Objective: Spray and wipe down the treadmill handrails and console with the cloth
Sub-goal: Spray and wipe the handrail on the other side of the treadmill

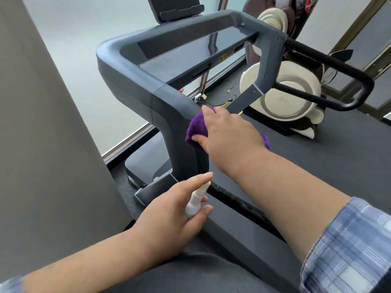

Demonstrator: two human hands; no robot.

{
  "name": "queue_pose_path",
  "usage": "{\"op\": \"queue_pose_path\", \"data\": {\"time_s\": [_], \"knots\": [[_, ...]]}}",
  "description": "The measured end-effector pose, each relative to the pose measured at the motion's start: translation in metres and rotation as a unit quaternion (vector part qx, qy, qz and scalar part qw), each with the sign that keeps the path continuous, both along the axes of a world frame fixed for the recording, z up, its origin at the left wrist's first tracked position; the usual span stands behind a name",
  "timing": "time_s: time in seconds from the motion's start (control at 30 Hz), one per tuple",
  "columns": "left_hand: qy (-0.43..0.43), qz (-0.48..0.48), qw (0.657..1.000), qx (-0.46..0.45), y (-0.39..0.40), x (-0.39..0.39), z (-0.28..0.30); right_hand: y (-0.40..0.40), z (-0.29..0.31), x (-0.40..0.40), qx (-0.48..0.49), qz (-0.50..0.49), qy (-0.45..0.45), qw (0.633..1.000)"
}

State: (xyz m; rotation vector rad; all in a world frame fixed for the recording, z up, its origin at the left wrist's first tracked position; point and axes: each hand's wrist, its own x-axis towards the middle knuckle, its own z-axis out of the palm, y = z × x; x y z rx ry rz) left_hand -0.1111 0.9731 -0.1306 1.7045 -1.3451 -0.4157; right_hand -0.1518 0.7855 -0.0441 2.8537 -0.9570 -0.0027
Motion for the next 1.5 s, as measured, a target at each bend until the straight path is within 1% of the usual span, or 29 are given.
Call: {"op": "queue_pose_path", "data": {"time_s": [0.07,0.13,0.2,0.33,0.47,0.57,0.63,0.77,0.83,0.9,1.0,1.13,1.27,1.5], "knots": [[0.003,-0.006,1.000,0.000,-0.002,0.003,0.003,-0.001,0.002,0.000,0.021,-0.002,-0.009,1.000],[0.013,-0.006,1.000,-0.012,-0.006,0.007,0.007,-0.003,0.005,-0.017,0.062,-0.010,-0.038,0.997],[0.020,-0.005,0.999,-0.033,-0.009,0.014,0.011,-0.001,0.006,-0.040,0.079,-0.026,-0.051,0.995],[0.010,-0.012,0.999,-0.044,-0.007,0.027,0.013,0.009,-0.001,-0.062,0.040,-0.049,-0.051,0.997],[-0.002,-0.024,0.999,-0.023,0.002,0.030,0.009,0.010,-0.005,-0.022,-0.013,-0.043,-0.031,0.999],[-0.015,-0.039,0.999,-0.018,0.003,0.028,0.010,0.010,-0.008,0.008,-0.032,-0.031,-0.021,0.999],[-0.026,-0.053,0.998,-0.023,0.001,0.024,0.014,0.009,-0.007,0.005,-0.026,-0.029,-0.023,0.999],[-0.024,-0.082,0.996,-0.037,-0.002,0.022,0.017,0.004,-0.007,-0.030,0.033,-0.036,-0.061,0.997],[-0.030,-0.090,0.995,-0.043,-0.001,0.024,0.017,0.004,-0.007,-0.041,0.043,-0.046,-0.069,0.996],[-0.035,-0.083,0.995,-0.052,0.003,0.030,0.016,0.006,-0.005,-0.039,0.039,-0.056,-0.064,0.996],[-0.025,-0.071,0.996,-0.047,0.007,0.038,0.011,0.010,0.001,-0.009,0.029,-0.059,-0.047,0.997],[-0.030,-0.086,0.995,-0.050,0.003,0.031,0.011,0.012,0.002,0.021,0.013,-0.057,-0.035,0.998],[-0.038,-0.104,0.992,-0.054,-0.005,0.019,0.013,0.013,0.000,0.008,-0.009,-0.061,-0.024,0.998],[-0.068,-0.132,0.987,-0.060,-0.021,-0.024,0.021,0.004,-0.002,-0.018,0.011,-0.052,-0.057,0.997]]}}
